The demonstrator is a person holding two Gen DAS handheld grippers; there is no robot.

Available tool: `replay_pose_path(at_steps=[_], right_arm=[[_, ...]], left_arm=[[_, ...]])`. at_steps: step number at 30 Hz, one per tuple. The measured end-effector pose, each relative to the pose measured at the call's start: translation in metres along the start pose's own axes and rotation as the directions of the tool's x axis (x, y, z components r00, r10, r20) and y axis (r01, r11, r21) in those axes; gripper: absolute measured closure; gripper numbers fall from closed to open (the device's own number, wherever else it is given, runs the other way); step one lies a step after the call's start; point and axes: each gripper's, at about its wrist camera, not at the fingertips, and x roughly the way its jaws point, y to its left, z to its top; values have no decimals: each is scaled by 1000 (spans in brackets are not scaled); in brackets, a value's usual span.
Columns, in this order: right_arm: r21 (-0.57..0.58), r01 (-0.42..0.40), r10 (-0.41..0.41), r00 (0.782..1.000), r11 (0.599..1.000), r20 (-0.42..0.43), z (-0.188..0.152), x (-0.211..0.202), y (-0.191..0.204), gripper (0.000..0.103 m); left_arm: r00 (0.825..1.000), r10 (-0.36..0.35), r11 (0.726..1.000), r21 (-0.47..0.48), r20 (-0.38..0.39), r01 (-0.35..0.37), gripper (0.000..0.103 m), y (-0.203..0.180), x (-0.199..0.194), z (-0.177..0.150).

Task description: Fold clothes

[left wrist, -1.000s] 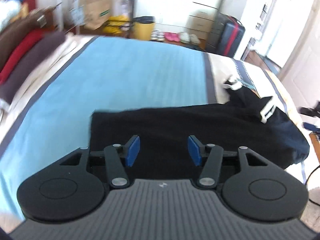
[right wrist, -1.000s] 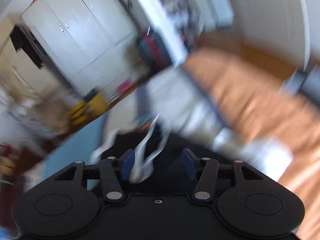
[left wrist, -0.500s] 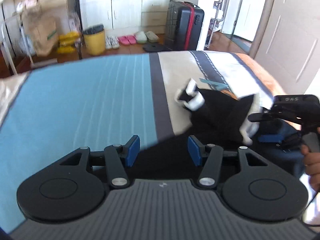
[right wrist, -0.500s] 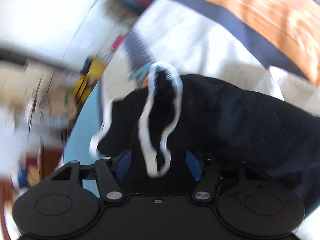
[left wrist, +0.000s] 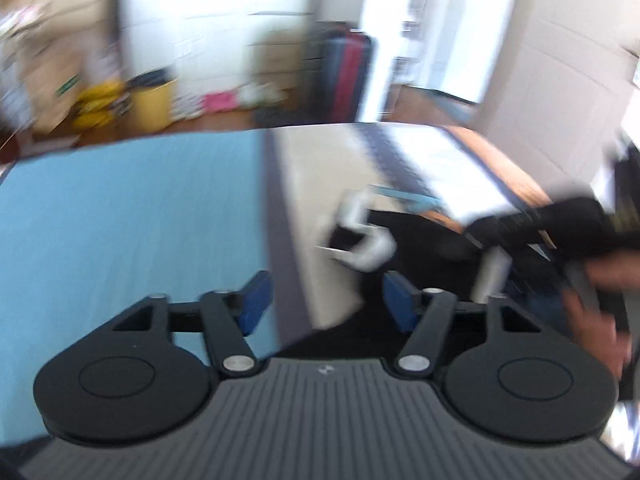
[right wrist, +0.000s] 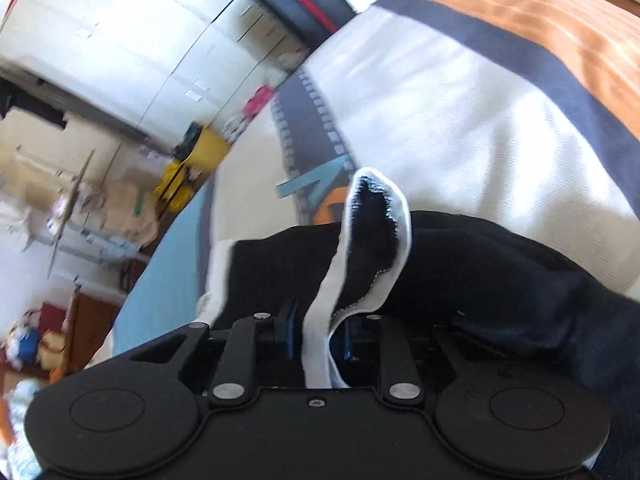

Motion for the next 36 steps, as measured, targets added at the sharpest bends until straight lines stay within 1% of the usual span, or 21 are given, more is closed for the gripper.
replay_pose_path(at_steps=[1, 3, 5, 6, 7, 8, 11, 13, 15, 17, 19, 22, 24, 26, 28, 30, 31, 33, 34, 35, 36], right_arm=[[-26, -28, 27, 999, 999, -18, 2, -5, 4, 78], [-68, -92, 90, 995, 993, -35, 13, -9, 15, 78], [-90, -176, 171, 984, 980, -56, 26, -10, 18, 75], [-94, -209, 203, 977, 973, -67, 32, -10, 18, 71], [-97, -240, 233, 969, 966, -78, 38, -10, 19, 57], [-99, -252, 244, 966, 963, -86, 40, -9, 17, 55], [-105, -284, 274, 956, 953, -101, 44, -7, 15, 55], [-93, -285, 279, 957, 954, -75, 47, -12, 7, 55], [-64, -273, 272, 962, 960, -24, 52, -20, -5, 53], [-69, -216, 219, 975, 974, 32, 53, -29, -15, 49], [-122, -117, 125, 990, 986, 62, 55, -32, -20, 48], [-248, 36, -23, 998, 968, 56, 53, -21, -20, 48], [-320, 87, -81, 996, 944, 32, 52, -9, -15, 48], [-377, 70, -75, 997, 924, 2, 52, 1, -7, 48], [-434, 61, -80, 997, 899, -25, 52, 12, -1, 40], [-508, 87, -124, 992, 857, -39, 46, 18, 9, 38], [-559, 103, -144, 989, 823, -29, 39, 19, 14, 37], [-652, 132, -180, 984, 747, -8, 25, 20, 24, 39], [-667, 122, -173, 985, 735, -9, 21, 18, 26, 56], [-683, 113, -165, 986, 722, -11, 18, 16, 27, 66], [-697, 104, -157, 987, 709, -13, 14, 14, 29, 82]], left_arm=[[999, -45, 999, 21, -8, 45, 34, -5, 4, -3], [992, -125, 992, 10, -32, 125, 34, -11, 17, -7], [989, -129, 992, -1, -68, 129, 34, -19, 32, -8], [991, -105, 994, 9, -86, 106, 34, -25, 39, -8], [992, -76, 997, 25, -101, 79, 34, -31, 46, -7], [993, -39, 998, 51, -110, 45, 33, -37, 53, -5], [990, 66, 994, 99, -124, -54, 32, -49, 69, 2], [983, 135, 990, 55, -125, -129, 27, -44, 77, 8], [973, 188, 979, -59, -132, -197, 23, -31, 82, 11], [972, 201, 953, -206, -121, -223, 23, -16, 79, 7], [972, 223, 929, -284, -79, -237, 23, -10, 71, 1], [976, 217, 944, -252, -10, -212, 30, -18, 65, -1], [981, 194, 958, -219, 26, -183, 33, -24, 62, 0], [991, 133, 975, -181, 11, -129, 33, -28, 66, 4], [993, 113, 976, -182, -29, -117, 29, -25, 73, 8], [992, 108, 974, -193, -70, -120, 28, -19, 81, 12], [991, 101, 971, -207, -89, -117, 28, -14, 90, 13], [990, 96, 975, -191, -99, -114, 53, -10, 102, 13], [990, 97, 978, -174, -98, -113, 62, -9, 107, 13], [992, 87, 983, -154, -91, -101, 82, -11, 109, 13], [996, 65, 989, -129, -61, -72, 85, -18, 104, 15]])
